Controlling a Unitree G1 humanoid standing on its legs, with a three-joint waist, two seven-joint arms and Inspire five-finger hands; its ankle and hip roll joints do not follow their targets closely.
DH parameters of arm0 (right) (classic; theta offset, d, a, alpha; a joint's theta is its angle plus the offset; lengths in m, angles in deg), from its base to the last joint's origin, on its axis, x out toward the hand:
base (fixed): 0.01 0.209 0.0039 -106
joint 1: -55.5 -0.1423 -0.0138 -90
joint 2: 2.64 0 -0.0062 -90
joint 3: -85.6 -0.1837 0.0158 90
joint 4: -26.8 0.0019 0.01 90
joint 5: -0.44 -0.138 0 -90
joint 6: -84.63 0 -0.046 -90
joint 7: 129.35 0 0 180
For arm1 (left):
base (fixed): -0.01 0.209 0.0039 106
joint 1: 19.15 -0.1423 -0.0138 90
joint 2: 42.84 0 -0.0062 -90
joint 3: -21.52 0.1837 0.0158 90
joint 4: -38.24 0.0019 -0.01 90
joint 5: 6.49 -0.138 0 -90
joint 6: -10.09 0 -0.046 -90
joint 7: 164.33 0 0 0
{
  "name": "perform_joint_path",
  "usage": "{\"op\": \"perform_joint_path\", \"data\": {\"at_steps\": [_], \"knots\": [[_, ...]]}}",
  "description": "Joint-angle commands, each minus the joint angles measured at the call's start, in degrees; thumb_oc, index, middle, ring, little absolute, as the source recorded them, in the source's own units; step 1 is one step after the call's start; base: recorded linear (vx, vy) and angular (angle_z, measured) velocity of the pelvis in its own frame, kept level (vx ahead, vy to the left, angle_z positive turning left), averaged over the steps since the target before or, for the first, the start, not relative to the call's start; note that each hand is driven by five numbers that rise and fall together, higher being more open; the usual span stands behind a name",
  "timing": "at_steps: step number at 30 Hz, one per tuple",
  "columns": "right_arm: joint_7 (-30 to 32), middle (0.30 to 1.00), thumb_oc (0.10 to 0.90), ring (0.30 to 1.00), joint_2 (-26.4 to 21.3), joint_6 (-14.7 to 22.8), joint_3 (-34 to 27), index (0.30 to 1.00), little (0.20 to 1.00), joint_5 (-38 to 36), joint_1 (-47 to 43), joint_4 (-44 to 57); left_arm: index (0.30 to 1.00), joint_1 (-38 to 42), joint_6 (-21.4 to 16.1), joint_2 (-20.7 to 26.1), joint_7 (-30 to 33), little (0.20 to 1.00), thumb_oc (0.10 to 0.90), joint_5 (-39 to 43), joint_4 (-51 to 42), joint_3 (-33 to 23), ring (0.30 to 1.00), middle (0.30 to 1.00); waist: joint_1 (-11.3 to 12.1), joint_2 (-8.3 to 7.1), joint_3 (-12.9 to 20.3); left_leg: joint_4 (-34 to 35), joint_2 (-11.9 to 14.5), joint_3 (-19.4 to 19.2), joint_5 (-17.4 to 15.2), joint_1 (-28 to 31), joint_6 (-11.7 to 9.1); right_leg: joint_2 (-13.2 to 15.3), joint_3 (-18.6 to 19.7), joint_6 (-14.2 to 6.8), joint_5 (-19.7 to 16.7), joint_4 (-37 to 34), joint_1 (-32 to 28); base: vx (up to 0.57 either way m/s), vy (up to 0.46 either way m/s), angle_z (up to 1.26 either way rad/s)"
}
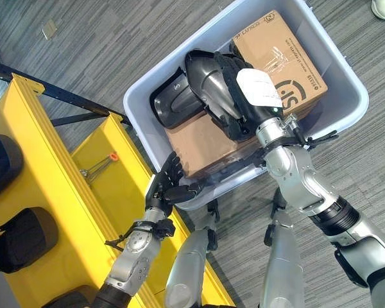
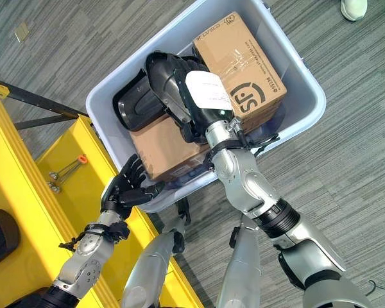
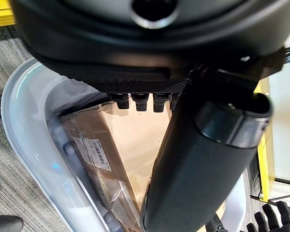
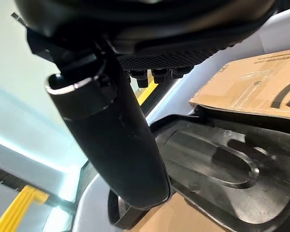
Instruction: Move parts from the plastic box to the shelf.
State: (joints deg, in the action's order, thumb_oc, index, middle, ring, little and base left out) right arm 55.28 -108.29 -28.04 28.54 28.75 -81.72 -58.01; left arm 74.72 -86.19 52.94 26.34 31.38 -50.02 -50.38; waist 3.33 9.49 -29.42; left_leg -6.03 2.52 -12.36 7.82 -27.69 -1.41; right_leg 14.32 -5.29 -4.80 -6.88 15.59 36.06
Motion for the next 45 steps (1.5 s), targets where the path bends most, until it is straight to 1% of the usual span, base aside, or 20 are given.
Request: {"op": "perform_joint_path", "data": {"at_steps": [1,4,8,12,17,18,21,25,29,31,35,38,40,41,42,45], "knots": [[-1.97,1.0,0.9,1.0,0.18,5.74,-0.25,1.0,1.0,6.68,-8.5,10.69,1.0,0.54,-2.63,1.99,-0.95,1.0,0.9,-0.11,-6.88,-0.92,1.0,1.0,0.23,4.42,-0.37,0.04,-3.72,1.43,-5.96,1.28,-0.04,-4.34,-5.13,1.54,13.51,6.86,-2.56,-0.01,-0.042,-0.02],[-3.15,1.0,0.9,1.0,0.0,5.0,0.45,1.0,1.0,8.17,-8.81,10.64,1.0,0.7,-2.5,2.12,-0.78,1.0,0.9,-0.14,-6.8,-0.92,1.0,1.0,0.37,4.21,-0.37,0.37,-3.59,1.6,-5.82,1.47,-0.08,-4.33,-5.36,1.57,13.54,6.62,-2.93,0.0,-0.024,-0.01],[-5.74,1.0,0.9,1.0,-0.95,5.34,1.62,1.0,1.0,11.55,-9.45,9.33,1.0,0.77,-1.82,2.6,-1.17,1.0,0.9,-0.36,-6.99,-1.36,1.0,1.0,0.72,3.8,-0.37,0.23,-3.35,1.92,-5.7,1.03,-0.08,-4.38,-5.79,1.62,13.7,6.98,-2.73,-0.01,-0.038,0.0],[-6.92,1.0,0.9,1.0,-1.31,4.65,2.16,1.0,1.0,12.73,-9.77,9.0,1.0,0.95,-1.85,2.67,-1.59,1.0,0.9,-0.64,-6.5,-1.46,1.0,1.0,0.81,3.4,-0.37,0.27,-3.18,2.19,-5.56,0.76,-0.18,-4.44,-5.96,1.62,13.67,7.03,-2.59,-0.01,-0.045,0.0],[-8.35,1.0,0.9,1.0,-1.88,5.25,2.85,1.0,1.0,13.95,-10.38,7.69,1.0,1.32,-1.32,2.89,-1.55,1.0,0.9,-0.62,-6.71,-1.55,1.0,1.0,0.94,3.11,-0.37,0.39,-3.04,2.35,-5.37,0.49,-0.31,-4.55,-6.14,1.67,13.66,6.84,-2.53,0.0,-0.014,0.0],[-9.46,1.0,0.9,1.0,-2.01,5.8,2.94,1.0,1.0,14.97,-10.43,7.59,1.0,1.4,-0.92,2.87,-1.56,1.0,0.9,-0.79,-7.08,-1.66,1.0,1.0,0.96,3.11,-0.37,0.41,-2.99,2.45,-5.32,0.3,-0.41,-4.58,-6.14,1.69,13.75,6.9,-2.35,0.0,0.0,0.0],[-10.54,1.0,0.9,1.0,-1.82,5.55,3.89,1.0,1.0,16.75,-10.36,6.75,1.0,1.28,-0.95,2.99,-1.53,1.0,0.9,-0.65,-7.03,-1.66,1.0,1.0,1.12,3.19,-0.37,0.76,-2.87,2.61,-5.03,0.14,-0.52,-4.78,-6.1,1.81,13.79,6.84,-2.21,0.0,0.0,0.0],[-9.91,1.0,0.9,1.0,-1.27,5.89,4.74,1.0,1.0,17.33,-10.27,5.32,1.0,1.42,-1.32,3.09,-2.14,1.0,0.9,-0.78,-6.56,-1.5,1.0,1.0,1.18,3.05,-0.37,0.94,-2.7,2.7,-4.85,-0.04,-0.63,-4.86,-6.2,1.82,13.71,6.72,-2.05,0.0,0.0,0.0],[-9.72,1.0,0.9,1.0,-0.66,6.53,6.75,1.0,1.0,20.78,-9.7,2.25,1.0,1.99,-1.44,2.79,-2.15,1.0,0.9,-1.32,-6.03,-1.19,1.0,1.0,1.42,2.97,-0.37,1.07,-2.56,2.87,-4.76,-0.23,-0.69,-4.73,-6.5,1.8,13.79,6.71,-2.01,0.0,-0.008,0.0],[-8.63,1.0,0.9,1.0,-0.85,6.96,7.97,1.0,1.0,21.92,-9.39,-0.39,1.0,2.07,-1.8,2.75,-2.24,1.0,0.9,-1.55,-5.31,-1.05,1.0,1.0,1.49,2.84,-0.37,0.96,-2.45,2.95,-4.77,-0.46,-0.65,-4.76,-6.6,1.81,13.81,6.84,-1.87,0.0,-0.048,0.03],[-4.7,1.0,0.9,1.0,-0.89,7.66,8.64,1.0,1.0,19.7,-8.89,-2.38,1.0,2.19,-1.93,2.96,-2.84,1.0,0.9,-1.68,-4.92,-1.29,1.0,1.0,1.53,2.47,-0.37,1.06,-2.29,3.02,-4.68,-0.5,-0.67,-4.72,-6.88,1.72,13.57,6.51,-2.0,0.0,-0.04,0.02],[-3.64,1.0,0.9,1.0,-0.81,8.27,8.59,1.0,1.0,18.84,-8.77,-3.38,1.0,2.46,-1.84,2.95,-2.89,1.0,0.9,-1.9,-5.24,-1.15,1.0,1.0,1.5,2.44,-0.37,0.92,-2.29,3.01,-4.71,-0.7,-0.63,-4.75,-6.89,1.8,13.58,6.6,-1.77,0.0,0.0,0.0],[-3.0,1.0,0.9,1.0,-0.64,7.66,8.84,1.0,1.0,18.34,-8.68,-3.83,1.0,2.62,-1.61,2.94,-2.74,1.0,0.9,-1.86,-5.21,-1.02,1.0,1.0,1.51,2.54,-0.37,0.96,-2.26,3.04,-4.67,-0.75,-0.67,-4.69,-6.85,1.78,13.58,6.58,-1.72,0.0,0.0,0.0],[-1.73,1.0,0.9,1.0,-0.39,7.39,8.9,1.0,1.0,17.24,-8.67,-4.18,1.0,2.71,-1.26,3.04,-2.75,1.0,0.9,-1.91,-5.27,-0.94,1.0,1.0,1.48,2.6,-0.37,0.98,-2.24,3.03,-4.66,-0.73,-0.71,-4.73,-6.78,1.83,13.6,6.46,-1.82,0.0,0.0,0.0],[-0.64,1.0,0.9,1.0,0.11,7.05,8.67,1.0,1.0,15.7,-8.62,-4.17,1.0,2.6,-1.68,3.11,-2.7,1.0,0.9,-1.94,-4.97,-0.67,1.0,1.0,1.41,2.73,-0.37,1.23,-2.24,3.09,-4.55,-0.63,-0.76,-4.82,-6.68,1.86,13.5,6.24,-1.84,0.0,0.0,0.0],[0.08,1.0,0.9,1.0,0.48,6.9,8.33,1.0,1.0,14.85,-8.44,-3.84,1.0,2.74,-1.82,2.95,-2.77,1.0,0.9,-2.07,-5.01,-0.65,1.0,1.0,1.29,2.85,-0.37,1.22,-2.26,3.01,-4.51,-0.7,-0.79,-4.87,-6.49,1.88,13.42,6.13,-1.67,0.0,0.0,0.0]]}}
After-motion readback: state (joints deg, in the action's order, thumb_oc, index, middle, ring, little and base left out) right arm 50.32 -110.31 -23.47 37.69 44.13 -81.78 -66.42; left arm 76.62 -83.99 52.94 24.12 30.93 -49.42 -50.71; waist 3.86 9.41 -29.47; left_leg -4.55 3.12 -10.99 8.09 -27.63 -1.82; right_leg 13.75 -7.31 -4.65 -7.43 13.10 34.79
